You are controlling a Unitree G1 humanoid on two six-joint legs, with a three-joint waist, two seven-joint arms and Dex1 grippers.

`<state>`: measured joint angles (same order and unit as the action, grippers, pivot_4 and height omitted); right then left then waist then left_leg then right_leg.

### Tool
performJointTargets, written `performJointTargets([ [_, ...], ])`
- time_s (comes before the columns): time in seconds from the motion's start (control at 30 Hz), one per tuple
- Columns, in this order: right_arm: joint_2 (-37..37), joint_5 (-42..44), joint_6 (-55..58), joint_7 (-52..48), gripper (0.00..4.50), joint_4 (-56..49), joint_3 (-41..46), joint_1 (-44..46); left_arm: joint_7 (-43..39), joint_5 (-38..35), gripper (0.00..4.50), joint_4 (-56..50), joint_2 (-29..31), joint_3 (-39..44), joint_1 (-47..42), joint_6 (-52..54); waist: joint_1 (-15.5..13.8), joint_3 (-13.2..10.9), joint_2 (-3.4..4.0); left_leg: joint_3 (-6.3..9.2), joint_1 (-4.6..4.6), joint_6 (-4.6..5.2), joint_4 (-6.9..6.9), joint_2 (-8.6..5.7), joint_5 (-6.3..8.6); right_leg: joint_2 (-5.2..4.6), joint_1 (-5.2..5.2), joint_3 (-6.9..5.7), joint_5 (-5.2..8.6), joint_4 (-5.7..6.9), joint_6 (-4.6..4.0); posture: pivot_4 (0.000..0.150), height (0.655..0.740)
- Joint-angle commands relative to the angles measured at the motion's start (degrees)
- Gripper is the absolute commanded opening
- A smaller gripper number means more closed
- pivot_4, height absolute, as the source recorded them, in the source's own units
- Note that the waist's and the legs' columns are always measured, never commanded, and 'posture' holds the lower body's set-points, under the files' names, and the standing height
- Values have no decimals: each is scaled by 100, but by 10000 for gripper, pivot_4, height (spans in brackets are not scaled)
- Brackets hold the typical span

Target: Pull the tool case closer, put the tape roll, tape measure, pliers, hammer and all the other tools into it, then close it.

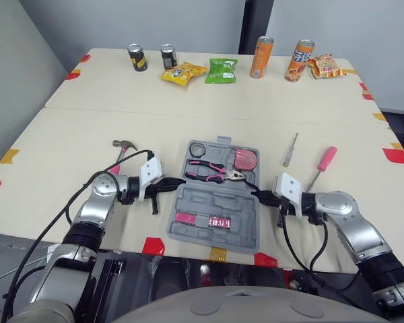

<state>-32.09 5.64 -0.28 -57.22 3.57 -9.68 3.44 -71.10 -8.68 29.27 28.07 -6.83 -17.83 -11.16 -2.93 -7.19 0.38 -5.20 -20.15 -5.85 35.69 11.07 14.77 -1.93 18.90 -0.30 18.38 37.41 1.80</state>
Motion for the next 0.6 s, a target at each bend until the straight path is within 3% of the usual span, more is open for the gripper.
performJointTargets([
  [0.03, 158, 40, -183, 41, 0, -141, -115, 139, -35, 0, 373, -78, -170, -146, -136, -120, 1, 0, 0, 0, 0, 0, 0, 0, 0, 0, 0, 0, 0, 0, 0, 1500, 7400],
  [0.6, 216, 9, -186, 41, 0, -115, -120, 138, -10, 38, 373, -10, -186, -131, -174, -144, -1, 0, 0, 0, -1, 0, -1, 0, 0, 0, 0, 0, 0, -1, 0, 1500, 7400],
])
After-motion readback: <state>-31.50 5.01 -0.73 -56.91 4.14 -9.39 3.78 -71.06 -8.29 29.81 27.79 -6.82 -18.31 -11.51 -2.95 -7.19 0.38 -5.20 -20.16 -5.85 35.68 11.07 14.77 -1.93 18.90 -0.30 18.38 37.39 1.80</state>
